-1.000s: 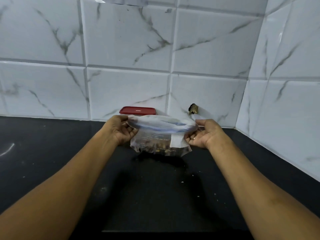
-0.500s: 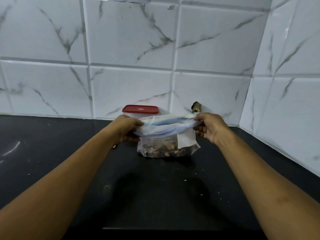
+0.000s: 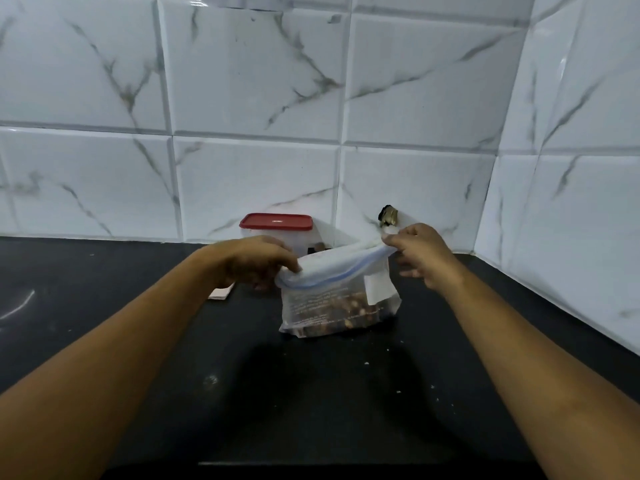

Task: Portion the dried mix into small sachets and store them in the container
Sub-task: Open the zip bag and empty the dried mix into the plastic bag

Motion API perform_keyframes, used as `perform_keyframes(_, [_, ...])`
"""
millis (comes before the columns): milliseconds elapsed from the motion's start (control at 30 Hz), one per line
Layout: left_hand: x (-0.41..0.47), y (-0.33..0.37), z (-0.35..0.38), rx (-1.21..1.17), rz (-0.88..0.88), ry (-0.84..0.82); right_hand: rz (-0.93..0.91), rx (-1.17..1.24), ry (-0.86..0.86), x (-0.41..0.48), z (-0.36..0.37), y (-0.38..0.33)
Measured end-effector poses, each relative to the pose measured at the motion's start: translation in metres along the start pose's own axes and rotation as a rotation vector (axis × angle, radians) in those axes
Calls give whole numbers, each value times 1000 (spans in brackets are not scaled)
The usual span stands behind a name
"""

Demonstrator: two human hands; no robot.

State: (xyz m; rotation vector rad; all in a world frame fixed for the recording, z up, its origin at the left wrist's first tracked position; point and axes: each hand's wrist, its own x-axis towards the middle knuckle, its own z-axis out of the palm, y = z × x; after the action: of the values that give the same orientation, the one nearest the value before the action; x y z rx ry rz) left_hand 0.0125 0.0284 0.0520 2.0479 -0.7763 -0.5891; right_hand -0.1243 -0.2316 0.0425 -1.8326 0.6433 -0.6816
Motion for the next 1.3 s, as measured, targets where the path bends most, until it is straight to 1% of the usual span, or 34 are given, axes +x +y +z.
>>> perform_keyframes(67, [1,10,6,6,60,-6,-119,-273,166,-4,0,1])
perform_keyframes(100, [3,16,9,4,79,-25,-173,-373,234,-7,-1,-1])
perform_keyframes(133, [5,23,13,15,95,-50,-203,-435,248,-11,-2,-4])
perform_keyframes(167, [8,28,16,36,115,-59,-198,-448,209,-16,-3,-8])
perform_keyframes(200, [14,33,19,64,135,-44,-152,-406,128,-22,-2,-12])
perform_keyframes(267, [23,42,26,138,166,24,2,-306,-62,-37,5,-18])
perform_keyframes(300, [28,45,30,172,164,51,57,-303,-132,-43,10,-20])
perform_keyframes(367, [35,49,37,209,120,57,102,-274,-203,-49,18,-20])
perform_keyframes(400, [36,50,40,198,85,39,111,-196,-215,-49,22,-19])
perform_keyframes(433, [38,50,43,158,55,10,122,-91,-217,-47,26,-18])
perform_keyframes(500, [40,47,49,6,-3,-40,135,100,-199,-45,33,-16])
perform_keyframes(600, [37,42,52,-275,-76,-63,145,261,-174,-41,42,-12])
perform_keyframes(700, [32,39,50,-510,-112,-81,195,409,-171,-34,45,-11])
perform_keyframes(833, [34,33,48,-642,-159,-2,261,509,-213,-29,50,-15])
perform_keyframes(933, [34,26,43,-818,-203,34,348,665,-225,-29,45,-19])
perform_keyframes(1033, [31,14,34,-1053,-216,92,433,805,-146,-23,33,-16])
perform_keyframes(1133, [29,-2,23,-1243,-241,137,522,868,-40,-12,19,-6])
perform_keyframes(1233, [27,-15,15,-1416,-253,164,594,944,1,-6,10,3])
perform_keyframes(1300, [28,-18,15,-1510,-246,173,601,976,4,-6,7,4])
